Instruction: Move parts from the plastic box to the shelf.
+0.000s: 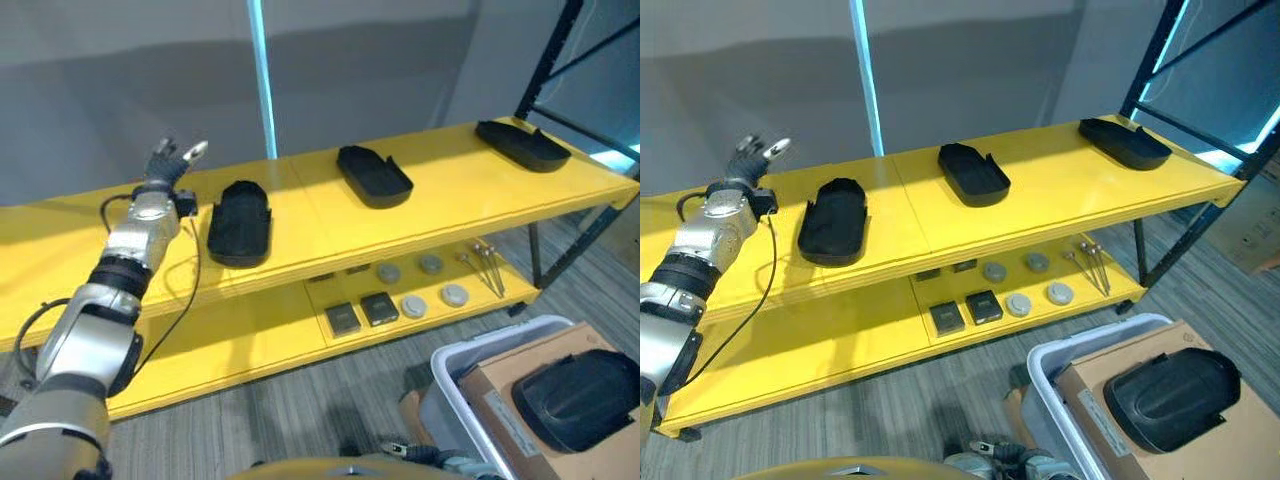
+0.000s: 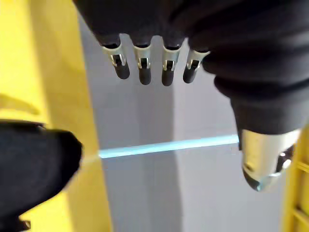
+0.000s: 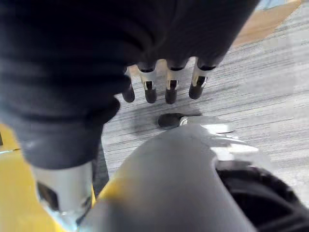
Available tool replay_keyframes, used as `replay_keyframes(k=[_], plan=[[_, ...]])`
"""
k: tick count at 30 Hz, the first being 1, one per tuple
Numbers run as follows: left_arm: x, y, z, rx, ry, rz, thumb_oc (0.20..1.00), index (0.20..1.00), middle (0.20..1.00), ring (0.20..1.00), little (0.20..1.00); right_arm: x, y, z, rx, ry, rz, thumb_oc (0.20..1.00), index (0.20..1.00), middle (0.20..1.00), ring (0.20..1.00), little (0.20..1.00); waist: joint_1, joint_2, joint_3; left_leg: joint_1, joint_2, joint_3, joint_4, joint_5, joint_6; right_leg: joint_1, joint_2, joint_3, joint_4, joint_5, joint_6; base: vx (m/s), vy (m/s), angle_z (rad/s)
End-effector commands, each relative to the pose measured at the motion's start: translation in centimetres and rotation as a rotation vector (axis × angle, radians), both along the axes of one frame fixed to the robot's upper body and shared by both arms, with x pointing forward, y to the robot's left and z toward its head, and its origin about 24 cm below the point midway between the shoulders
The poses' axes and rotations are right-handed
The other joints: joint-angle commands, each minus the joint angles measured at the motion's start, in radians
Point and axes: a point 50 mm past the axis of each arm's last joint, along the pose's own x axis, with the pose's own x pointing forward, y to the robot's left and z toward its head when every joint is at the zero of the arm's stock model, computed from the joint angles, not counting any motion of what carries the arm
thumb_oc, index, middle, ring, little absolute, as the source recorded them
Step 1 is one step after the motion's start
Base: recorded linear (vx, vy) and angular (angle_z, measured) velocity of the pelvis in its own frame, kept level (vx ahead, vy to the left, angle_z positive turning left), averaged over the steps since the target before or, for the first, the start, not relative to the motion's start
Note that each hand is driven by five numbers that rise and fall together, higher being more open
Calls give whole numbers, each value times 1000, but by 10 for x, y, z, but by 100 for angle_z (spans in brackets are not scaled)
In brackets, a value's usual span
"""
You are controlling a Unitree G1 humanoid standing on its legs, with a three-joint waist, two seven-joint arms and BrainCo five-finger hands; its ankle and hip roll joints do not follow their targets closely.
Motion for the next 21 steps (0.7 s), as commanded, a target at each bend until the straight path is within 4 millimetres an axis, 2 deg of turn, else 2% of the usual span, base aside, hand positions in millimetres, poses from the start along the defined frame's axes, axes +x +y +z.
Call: replay_keyframes(k=[1, 4, 6, 11, 13, 21], plan=[[-10, -6, 34, 6, -165, -123, 200, 200, 200, 200, 200, -12, -9, -2, -47, 94, 39, 1000, 1000, 1000, 1000, 1000, 11, -6, 23, 19, 3, -25, -1, -49, -8, 30, -50, -55, 2, -33, 55, -1, 69, 12], [-33, -15, 16, -21, -179, -217, 200, 200, 200, 200, 200, -23, -6, -5, -46, 137, 41, 1000, 1000, 1000, 1000, 1000, 35, -12, 32, 17, 0, -36, -1, -55, -1, 35, -53, -65, 2, -35, 54, 6, 57, 7], [-57, -20, -6, -48, -182, -260, 200, 200, 200, 200, 200, -35, -3, -8, -41, 149, 51, 1000, 1000, 1000, 1000, 1000, 55, -18, 44, 12, -2, -45, -1, -57, 6, 36, -57, -74, 2, -34, 56, 17, 62, 12], [-69, -30, -25, -81, -143, -302, 200, 200, 200, 200, 200, -38, 0, -8, -19, 107, 29, 1000, 1000, 1000, 1000, 1000, 66, -24, 58, -1, -6, -50, -1, -59, 12, 26, -62, -82, 2, -29, 60, 25, 25, 22], [-73, -39, -35, -105, -119, -326, 200, 200, 200, 200, 200, -27, 5, -7, 1, 44, 3, 1000, 1000, 1000, 1000, 1000, 64, -25, 73, -19, -6, -46, -1, -57, 12, 6, -66, -81, 2, -24, 63, 18, 7, 13], [-66, -53, -34, -131, -154, -321, 200, 200, 200, 200, 200, 14, 2, 4, -1, -101, -9, 1000, 1000, 1000, 1000, 1000, 33, -11, 155, -90, -6, -27, -1, -38, 10, -81, -64, -44, 2, -1, 60, -95, 5, -10]])
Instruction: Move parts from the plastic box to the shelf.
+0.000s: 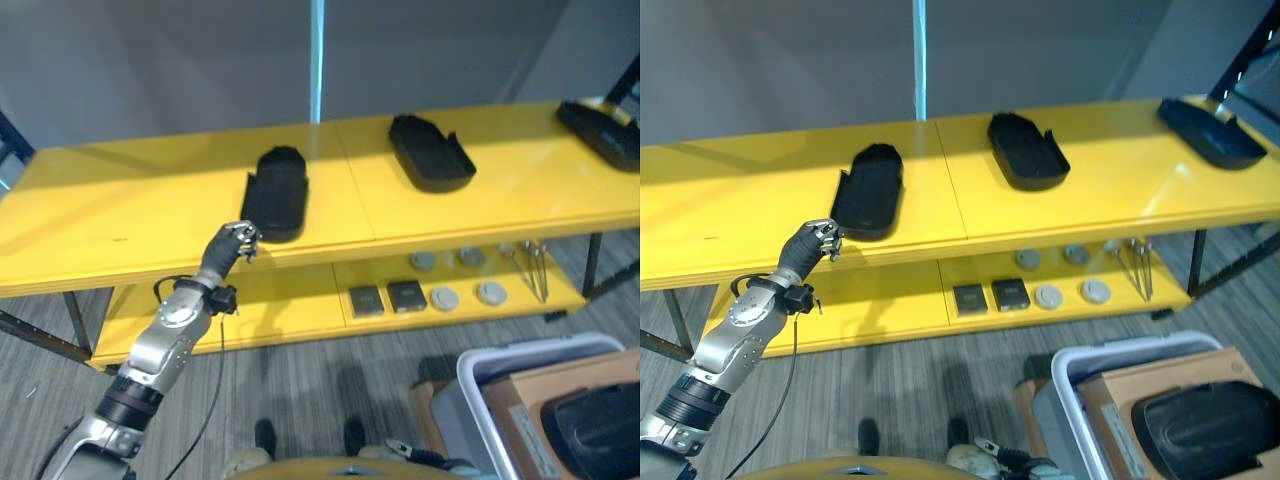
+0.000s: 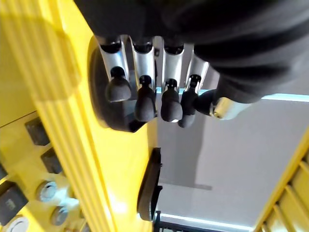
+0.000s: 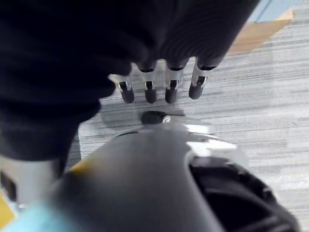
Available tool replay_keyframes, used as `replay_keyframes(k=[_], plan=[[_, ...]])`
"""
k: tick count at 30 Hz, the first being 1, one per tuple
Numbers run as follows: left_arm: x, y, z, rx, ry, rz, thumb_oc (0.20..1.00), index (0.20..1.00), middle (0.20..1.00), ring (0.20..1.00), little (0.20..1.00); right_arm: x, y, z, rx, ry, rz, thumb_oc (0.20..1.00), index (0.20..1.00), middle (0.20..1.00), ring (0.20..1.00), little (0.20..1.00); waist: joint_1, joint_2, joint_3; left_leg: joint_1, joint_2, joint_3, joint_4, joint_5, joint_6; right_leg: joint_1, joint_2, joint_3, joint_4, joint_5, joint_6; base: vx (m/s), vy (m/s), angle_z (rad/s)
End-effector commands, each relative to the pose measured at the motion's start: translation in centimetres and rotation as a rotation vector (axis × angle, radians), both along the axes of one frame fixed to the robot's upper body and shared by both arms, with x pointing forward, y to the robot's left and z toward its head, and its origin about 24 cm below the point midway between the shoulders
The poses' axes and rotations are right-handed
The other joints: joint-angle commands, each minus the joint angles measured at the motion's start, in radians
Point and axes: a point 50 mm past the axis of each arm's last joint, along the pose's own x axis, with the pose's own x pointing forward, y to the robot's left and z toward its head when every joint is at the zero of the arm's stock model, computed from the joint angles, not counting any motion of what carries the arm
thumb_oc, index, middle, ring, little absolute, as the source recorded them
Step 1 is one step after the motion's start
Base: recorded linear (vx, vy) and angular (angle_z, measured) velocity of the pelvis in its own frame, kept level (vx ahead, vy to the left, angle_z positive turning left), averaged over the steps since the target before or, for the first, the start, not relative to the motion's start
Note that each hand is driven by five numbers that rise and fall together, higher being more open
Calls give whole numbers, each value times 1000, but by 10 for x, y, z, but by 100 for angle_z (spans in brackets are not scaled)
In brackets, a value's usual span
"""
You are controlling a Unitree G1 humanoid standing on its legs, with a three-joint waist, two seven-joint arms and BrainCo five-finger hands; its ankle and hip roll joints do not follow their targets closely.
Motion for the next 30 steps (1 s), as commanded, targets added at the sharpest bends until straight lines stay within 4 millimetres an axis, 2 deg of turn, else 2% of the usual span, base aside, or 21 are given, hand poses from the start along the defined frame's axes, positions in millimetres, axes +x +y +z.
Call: replay_keyframes(k=[1, 3, 8, 19, 24, 30], plan=[[28, -3, 51, -33, -224, 41, 200, 200, 200, 200, 200, 14, 2, 3, -10, -27, 23, 1000, 1000, 1000, 1000, 1000, -28, -22, 56, 31, 1, -2, -1, -74, -4, 23, -54, -11, 2, -21, 49, -57, -10, -13], [32, -4, 59, -47, -249, 68, 200, 200, 200, 200, 200, 23, -3, 7, -23, -48, 19, 1000, 1000, 1000, 1000, 1000, -44, -19, 91, 14, 2, 3, -1, -66, -5, 1, -51, 3, 2, -13, 45, -89, -6, -4], [38, -6, 63, -72, -258, 103, 200, 200, 200, 200, 200, 25, -8, 9, -40, -50, 21, 1000, 1000, 1000, 1000, 1000, -65, -15, 132, 2, 3, 0, -1, -58, -9, -19, -46, 18, 2, -6, 40, -17, -11, -12], [57, 1, 82, -84, -305, 212, 200, 200, 200, 200, 200, 36, -6, 13, -21, -104, 25, 1000, 1000, 1000, 1000, 1000, -104, -12, 184, -19, 11, 2, -1, -48, -20, -55, -42, 39, 2, 3, 35, 5, -6, -2], [66, 5, 101, -88, -366, 251, 200, 200, 200, 200, 200, 50, -2, 18, -10, -143, 40, 1000, 1000, 1000, 1000, 1000, -120, -12, 213, -33, 12, 1, -1, -44, -23, -78, -39, 54, 4, 8, 31, -16, -7, -9], [70, 6, 113, -97, -402, 251, 200, 200, 200, 200, 200, 52, -1, 19, -11, -149, 41, 1000, 1000, 1000, 1000, 1000, -127, -11, 217, -29, 15, -4, -1, -47, -27, -78, -35, 60, 6, 3, 30, 0, -9, -5]])
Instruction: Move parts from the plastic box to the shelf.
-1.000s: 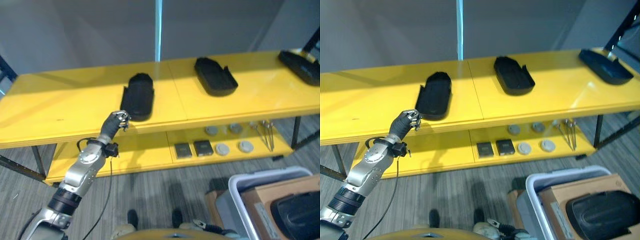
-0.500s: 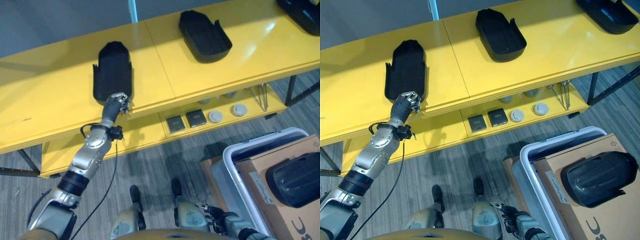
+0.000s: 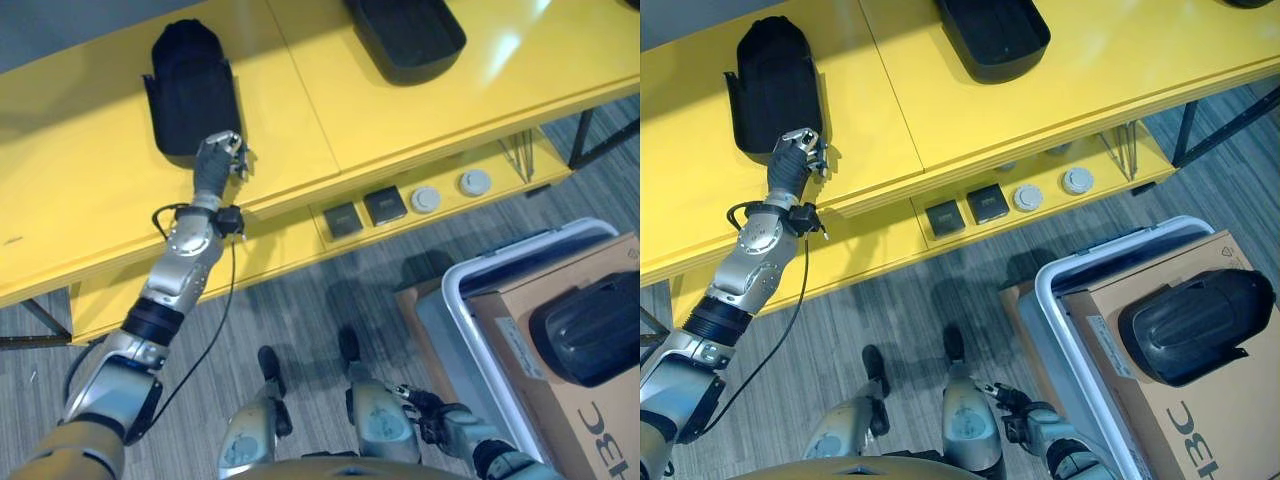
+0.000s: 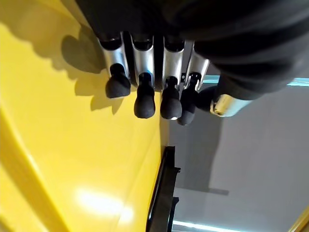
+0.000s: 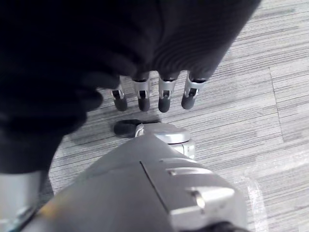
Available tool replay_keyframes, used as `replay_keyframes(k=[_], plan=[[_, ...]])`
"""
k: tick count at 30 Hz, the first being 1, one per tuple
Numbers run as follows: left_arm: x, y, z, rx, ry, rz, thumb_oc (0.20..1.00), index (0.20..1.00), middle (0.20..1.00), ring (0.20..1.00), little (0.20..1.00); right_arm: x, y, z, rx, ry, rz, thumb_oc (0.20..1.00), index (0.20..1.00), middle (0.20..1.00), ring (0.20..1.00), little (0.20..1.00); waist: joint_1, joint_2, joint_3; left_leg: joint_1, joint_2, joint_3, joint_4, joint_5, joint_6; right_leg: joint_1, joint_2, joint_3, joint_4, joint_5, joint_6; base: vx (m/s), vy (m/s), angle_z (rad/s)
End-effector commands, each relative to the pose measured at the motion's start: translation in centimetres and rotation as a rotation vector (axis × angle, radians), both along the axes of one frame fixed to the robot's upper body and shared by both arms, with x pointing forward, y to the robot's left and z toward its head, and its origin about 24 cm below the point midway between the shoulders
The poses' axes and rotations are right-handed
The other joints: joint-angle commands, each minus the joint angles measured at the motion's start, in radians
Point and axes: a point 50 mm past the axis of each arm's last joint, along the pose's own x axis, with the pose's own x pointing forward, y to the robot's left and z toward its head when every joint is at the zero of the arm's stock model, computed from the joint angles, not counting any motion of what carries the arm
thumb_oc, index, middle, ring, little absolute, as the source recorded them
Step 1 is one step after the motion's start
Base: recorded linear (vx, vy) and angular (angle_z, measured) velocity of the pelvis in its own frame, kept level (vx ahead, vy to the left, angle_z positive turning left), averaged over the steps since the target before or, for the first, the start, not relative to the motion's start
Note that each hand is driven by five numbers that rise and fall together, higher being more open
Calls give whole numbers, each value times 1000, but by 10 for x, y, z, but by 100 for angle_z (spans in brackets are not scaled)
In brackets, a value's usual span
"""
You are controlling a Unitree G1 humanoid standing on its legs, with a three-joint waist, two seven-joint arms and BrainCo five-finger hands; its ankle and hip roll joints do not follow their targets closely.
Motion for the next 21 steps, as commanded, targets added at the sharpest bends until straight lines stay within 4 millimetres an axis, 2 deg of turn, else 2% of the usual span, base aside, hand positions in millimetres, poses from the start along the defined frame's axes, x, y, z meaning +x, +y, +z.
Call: replay_keyframes(k=[1, 5, 8, 9, 10, 11, 12, 13, 16, 17, 19, 20, 21], plan=[[9, 9, 31, -24, -116, 36, 200, 200, 200, 200, 200, -11, 7, -7, -1, 46, 22, 1000, 1000, 1000, 1000, 1000, -2, -32, -33, 17, 13, -56, -2, -52, -21, -1, -41, 4, 5, -23, 24, 0, 0, 0], [-11, 6, 35, -25, -222, 18, 200, 200, 200, 200, 200, -25, 4, -13, -7, 86, -8, 1000, 1000, 1000, 1000, 1000, 18, -29, -70, 46, 17, -61, -2, -58, -24, 35, -41, -13, 2, -35, 23, 9, -7, 0], [-30, 11, 27, -54, -259, 52, 200, 200, 200, 200, 200, -35, 3, -16, -13, 119, -25, 1000, 1000, 1000, 1000, 1000, 42, -27, -98, 63, 17, -67, -2, -61, -24, 65, -44, -33, 1, -44, 22, -1, -3, 1], [-42, 13, 16, -60, -277, 101, 416, 416, 416, 416, 416, -42, 3, -19, -9, 142, -45, 1000, 1000, 1000, 1000, 1000, 60, -29, -120, 76, 16, -71, -2, -63, -25, 87, -47, -48, 1, -49, 23, 2, -20, 8], [-53, 15, 7, -56, -293, 127, 689, 689, 689, 689, 689, -48, 4, -21, -4, 160, -62, 1000, 1000, 1000, 1000, 1000, 77, -32, -139, 85, 16, -74, -2, -65, -24, 103, -50, -61, 1, -53, 23, -2, -23, 17], [-56, 15, 5, -52, -295, 140, 1000, 1000, 1000, 1000, 1000, -50, 5, -22, -3, 164, -64, 1000, 1000, 1000, 1000, 1000, 80, -32, -145, 87, 15, -74, -2, -65, -24, 108, -50, -65, 1, -55, 23, 13, -27, 29], [-61, 16, -1, -34, -301, 160, 1000, 1000, 1000, 1000, 1000, -52, 5, -23, 0, 175, -74, 1000, 1000, 1000, 1000, 1000, 90, -34, -157, 93, 15, -77, -2, -66, -24, 118, -52, -72, 1, -56, 23, -3, -28, 36], [-72, 22, -17, 8, -283, 243, 1000, 1000, 1000, 1000, 1000, -58, 7, -25, 1, 197, -79, 1000, 1000, 1000, 1000, 1000, 112, -38, -185, 108, 17, -78, -2, -70, -23, 142, -52, -92, 1, -62, 21, 1, -32, 34], [-79, 30, -38, 81, -233, 305, 1000, 1000, 1000, 1000, 1000, -63, 8, -27, 4, 211, -87, 1000, 1000, 1000, 1000, 1000, 138, -46, -212, 126, 22, -79, -2, -71, -24, 172, -53, -116, 1, -68, 18, -21, -11, 23], [-84, 36, -55, 159, -184, 336, 1000, 1000, 1000, 1000, 1000, -64, 7, -27, 0, 216, -89, 1000, 1000, 1000, 1000, 1000, 154, -52, -227, 140, 23, -79, -2, -74, -25, 191, -52, -127, 1, -72, 17, -28, 18, 23], [-88, 42, -73, 215, -126, 377, 1000, 1000, 1000, 1000, 1000, -64, 5, -27, -9, 227, -83, 1000, 1000, 1000, 1000, 1000, 167, -57, -237, 153, 24, -80, -1, -76, -25, 206, -52, -136, 1, -75, 18, -27, 61, 21], [-94, 54, -105, 286, 8, 438, 1000, 1000, 1000, 1000, 1000, -65, 1, -26, -18, 240, -87, 1000, 1000, 1000, 1000, 1000, 178, -65, -247, 165, 22, -82, 1, -82, -24, 219, -52, -138, 1, -76, 21, -21, 84, 12], [-95, 55, -109, 295, 23, 447, 1000, 1000, 1000, 1000, 1000, -65, 1, -26, -20, 242, -89, 1000, 1000, 1000, 1000, 1000, 179, -66, -248, 167, 21, -83, 1, -83, -23, 221, -52, -138, 1, -76, 22, -29, 107, 11]])
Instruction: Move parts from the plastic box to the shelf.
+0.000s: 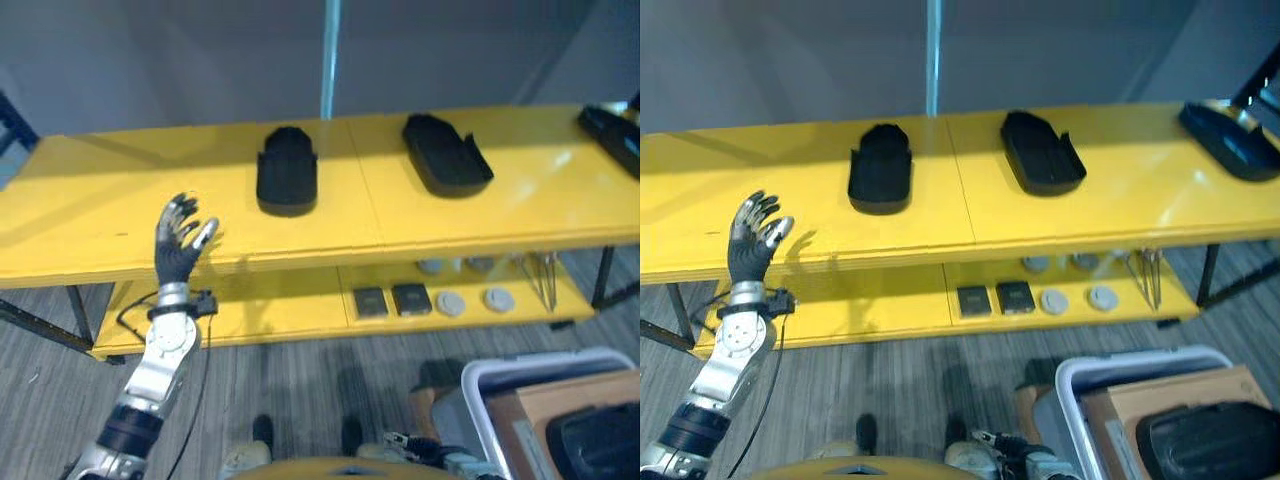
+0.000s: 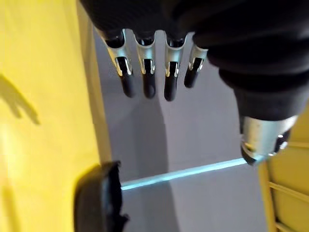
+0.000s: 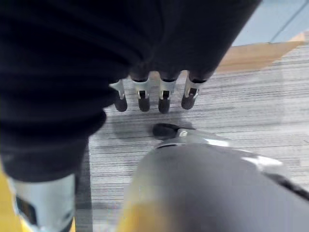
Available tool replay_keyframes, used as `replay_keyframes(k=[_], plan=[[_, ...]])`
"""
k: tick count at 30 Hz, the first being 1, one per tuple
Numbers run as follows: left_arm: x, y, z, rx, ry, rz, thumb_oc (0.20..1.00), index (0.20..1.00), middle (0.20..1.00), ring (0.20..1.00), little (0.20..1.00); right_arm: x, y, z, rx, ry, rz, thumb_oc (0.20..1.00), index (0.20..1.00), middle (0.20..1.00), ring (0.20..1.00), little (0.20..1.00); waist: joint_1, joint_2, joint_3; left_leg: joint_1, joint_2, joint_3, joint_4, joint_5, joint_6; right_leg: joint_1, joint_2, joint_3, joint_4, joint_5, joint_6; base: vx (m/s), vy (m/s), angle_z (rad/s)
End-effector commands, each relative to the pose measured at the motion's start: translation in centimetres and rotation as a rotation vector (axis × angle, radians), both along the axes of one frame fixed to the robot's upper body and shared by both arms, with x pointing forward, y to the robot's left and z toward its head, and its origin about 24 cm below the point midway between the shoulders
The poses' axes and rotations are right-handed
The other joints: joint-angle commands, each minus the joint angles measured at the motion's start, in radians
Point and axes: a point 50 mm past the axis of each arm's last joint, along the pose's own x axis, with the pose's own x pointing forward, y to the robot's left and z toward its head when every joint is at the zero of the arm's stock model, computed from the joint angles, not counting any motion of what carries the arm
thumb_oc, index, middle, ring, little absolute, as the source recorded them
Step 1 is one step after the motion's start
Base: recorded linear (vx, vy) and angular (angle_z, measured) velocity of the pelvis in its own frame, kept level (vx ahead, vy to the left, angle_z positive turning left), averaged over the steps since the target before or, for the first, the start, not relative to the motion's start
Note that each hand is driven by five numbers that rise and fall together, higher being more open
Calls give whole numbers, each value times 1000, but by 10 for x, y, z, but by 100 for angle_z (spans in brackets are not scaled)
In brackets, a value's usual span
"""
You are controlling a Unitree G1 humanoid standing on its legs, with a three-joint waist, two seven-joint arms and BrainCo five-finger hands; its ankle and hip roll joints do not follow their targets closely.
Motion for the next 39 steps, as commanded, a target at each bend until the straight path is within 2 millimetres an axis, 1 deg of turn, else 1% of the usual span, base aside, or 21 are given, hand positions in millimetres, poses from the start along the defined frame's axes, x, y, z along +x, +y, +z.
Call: replay_keyframes(k=[1, 3, 4, 7, 8, 10, 12, 16, 17, 20, 22, 23, 24, 26, 29, 34, 35, 36, 37, 38, 39], plan=[[2, 3, -17, 92, 34, 59, 1000, 1000, 1000, 1000, 1000, -7, -9, -1, -40, 57, 2, 1000, 1000, 1000, 1000, 1000, 1, -13, 4, 26, 18, -2, 3, -49, -17, 27, -46, -38, 2, -11, 34, -20, 83, 12], [-11, 11, -54, 71, 194, 115, 1000, 1000, 1000, 1000, 1000, -7, -11, -1, -39, 66, -27, 1000, 1000, 1000, 1000, 1000, 7, -21, 0, 35, 13, -4, 4, -54, -12, 34, -48, -39, 2, -9, 37, -22, 105, 6], [-15, 12, -63, 76, 238, 132, 1000, 1000, 1000, 1000, 1000, -7, -11, -1, -37, 68, -39, 1000, 1000, 1000, 1000, 1000, 9, -22, -1, 36, 10, -4, 5, -56, -10, 36, -49, -39, 2, -9, 38, -31, 116, 1], [-55, 21, -123, 71, 496, 226, 1000, 1000, 1000, 1000, 1000, -9, -9, -2, -7, 76, -132, 1000, 1000, 1000, 1000, 1000, 15, -36, -4, 45, -10, -9, 5, -71, 6, 42, -61, -35, 2, 0, 49, -23, 160, 4], [-59, 22, -128, 71, 529, 235, 1000, 1000, 1000, 1000, 1000, -10, -8, -3, 0, 75, -179, 1000, 1000, 1000, 1000, 1000, 14, -37, -4, 46, -13, -9, 5, -73, 8, 43, -62, -34, 2, 1, 51, 8, 185, 4], [-84, 26, -156, 76, 686, 250, 1000, 1000, 1000, 1000, 1000, -15, -6, -5, 25, 73, -362, 1000, 1000, 1000, 1000, 1000, -2, -44, -7, 55, -28, -5, 1, -83, 24, 39, -72, -17, 12, 7, 64, 26, 216, 0], [-97, 26, -174, 68, 817, 209, 1000, 1000, 1000, 1000, 1000, -22, -6, -6, 29, 79, -401, 1000, 1000, 1000, 1000, 1000, -29, -49, -5, 58, -40, 15, -1, -94, 42, 24, -84, -1, 24, 18, 79, 4, 231, -10], [-105, 23, -186, 58, 930, 134, 1000, 1000, 1000, 1000, 1000, -24, -8, -7, -41, 40, -400, 1000, 1000, 1000, 1000, 1000, -64, -54, 14, 56, -46, 57, -1, -104, 50, -40, -113, -5, 42, 58, 117, -103, 154, -34], [-109, 28, -188, 63, 975, 130, 1000, 1000, 1000, 1000, 1000, -22, -16, -4, -108, -13, -443, 1000, 1000, 1000, 1000, 1000, -82, -58, 31, 58, -32, 130, -1, -104, 43, -92, -130, -70, 54, 93, 147, -207, 72, -66], [-110, 36, -189, 43, 1001, 170, 1000, 1000, 1000, 1000, 1000, -21, -20, -3, -146, -16, -436, 1000, 1000, 1000, 1000, 1000, -84, -61, 40, 61, -16, 212, -1, -98, 37, -117, -150, -150, 66, 114, 166, -204, 2, -121], [-111, 50, -187, -51, 996, 309, 1000, 1000, 1000, 1000, 1000, -21, -23, -3, -179, -10, -376, 1000, 1000, 1000, 1000, 1000, -80, -54, 53, 64, -2, 297, 0, -90, 41, -127, -160, -225, 111, 105, 160, -260, -12, -141], [-111, 53, -186, -67, 994, 329, 1000, 1000, 1000, 1000, 1000, -22, -23, -3, -183, -9, -370, 1000, 1000, 1000, 1000, 1000, -79, -53, 54, 61, 0, 308, 2, -89, 43, -128, -160, -233, 122, 98, 155, -227, -7, -196], [-108, 63, -183, -111, 976, 408, 1000, 1000, 1000, 1000, 1000, -27, -26, -3, -202, 5, -393, 1000, 1000, 1000, 1000, 1000, -80, -39, 63, 62, 8, 326, 14, -107, 52, -121, -149, -244, 172, 39, 143, -157, -15, -189], [-100, 62, -181, -45, 985, 352, 1000, 1000, 1000, 1000, 1000, -32, -30, -3, -209, 9, -443, 1000, 1000, 1000, 1000, 1000, -88, -36, 70, 56, 15, 348, 34, -113, 57, -116, -146, -258, 190, 9, 122, -145, -59, -123], [-93, 50, -182, 4, 989, 262, 1000, 1000, 1000, 1000, 1000, -35, -33, -3, -225, 3, -392, 1000, 1000, 1000, 1000, 1000, -93, -36, 67, 75, 23, 411, 49, -124, 47, -89, -176, -318, 150, 20, 122, -47, -141, -93], [-89, 44, -181, -36, 961, 229, 1000, 1000, 1000, 1000, 1000, -48, -34, -4, -206, 38, -273, 1000, 1000, 1000, 1000, 1000, -125, -38, 71, 96, 48, 420, 154, -179, 42, -78, -164, -282, 115, 19, 101, 64, -197, -63], [-87, 42, -180, -83, 946, 239, 1000, 1000, 1000, 1000, 1000, -46, -33, -4, -206, 34, -191, 1000, 1000, 1000, 1000, 1000, -128, -40, 80, 73, 82, 413, 270, -179, 26, -72, -150, -268, 117, 2, 72, 94, -293, -25], [-83, 41, -179, -127, 935, 241, 1000, 1000, 1000, 1000, 1000, -44, -30, -4, -200, 35, -119, 1000, 1000, 1000, 1000, 1000, -116, -41, 98, 1, 131, 355, 427, -110, -18, -50, -122, -244, 108, -14, 39, 108, -293, -36], [-82, 39, -179, -137, 936, 238, 1000, 1000, 1000, 1000, 1000, -43, -30, -4, -198, 34, -103, 1000, 1000, 1000, 1000, 1000, -110, -42, 105, -29, 140, 323, 476, -90, -30, -44, -114, -232, 105, -18, 29, 33, -188, -73], [-78, 34, -179, -152, 945, 220, 1000, 1000, 1000, 1000, 1000, -37, -30, -3, -194, 14, -105, 1000, 1000, 1000, 1000, 1000, -92, -47, 119, -105, 124, 240, 526, -32, -31, -44, -105, -203, 90, -5, 5, -26, -16, -85], [-78, 32, -180, -160, 946, 221, 1000, 1000, 1000, 1000, 1000, -35, -30, -2, -195, 8, -105, 1000, 1000, 1000, 1000, 1000, -86, -47, 119, -119, 106, 210, 515, -37, -27, -46, -104, -190, 86, -2, 6, -30, 91, -95]])
